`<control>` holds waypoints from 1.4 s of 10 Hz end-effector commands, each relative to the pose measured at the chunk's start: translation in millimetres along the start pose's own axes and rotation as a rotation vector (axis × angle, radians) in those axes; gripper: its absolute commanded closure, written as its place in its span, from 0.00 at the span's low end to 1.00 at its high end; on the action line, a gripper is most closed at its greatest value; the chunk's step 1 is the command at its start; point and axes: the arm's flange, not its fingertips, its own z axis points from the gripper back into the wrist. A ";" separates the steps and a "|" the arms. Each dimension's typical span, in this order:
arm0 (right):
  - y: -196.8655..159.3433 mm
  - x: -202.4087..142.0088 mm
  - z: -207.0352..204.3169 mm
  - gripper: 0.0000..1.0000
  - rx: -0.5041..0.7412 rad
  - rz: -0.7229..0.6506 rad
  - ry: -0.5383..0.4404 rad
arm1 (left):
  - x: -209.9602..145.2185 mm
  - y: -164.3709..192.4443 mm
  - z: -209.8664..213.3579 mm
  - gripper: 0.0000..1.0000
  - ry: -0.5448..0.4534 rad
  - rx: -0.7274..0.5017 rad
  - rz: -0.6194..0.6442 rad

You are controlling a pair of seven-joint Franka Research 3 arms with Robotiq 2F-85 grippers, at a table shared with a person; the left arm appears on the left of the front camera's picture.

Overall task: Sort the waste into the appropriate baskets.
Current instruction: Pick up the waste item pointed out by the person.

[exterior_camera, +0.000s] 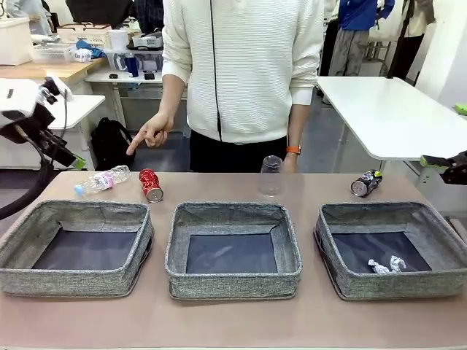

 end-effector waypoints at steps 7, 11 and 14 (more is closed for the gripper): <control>6.5 -0.2 0.2 0.00 0.017 -0.015 -0.002 | 18.5 76.6 -58.5 0.00 0.240 -0.191 -0.007; 6.5 -0.2 0.2 0.00 0.017 -0.015 -0.002 | 70.3 143.7 -138.3 0.00 0.361 -0.241 0.010; 6.5 -0.2 0.2 0.00 0.017 -0.015 -0.002 | 72.3 144.8 -183.8 0.00 0.422 -0.259 0.031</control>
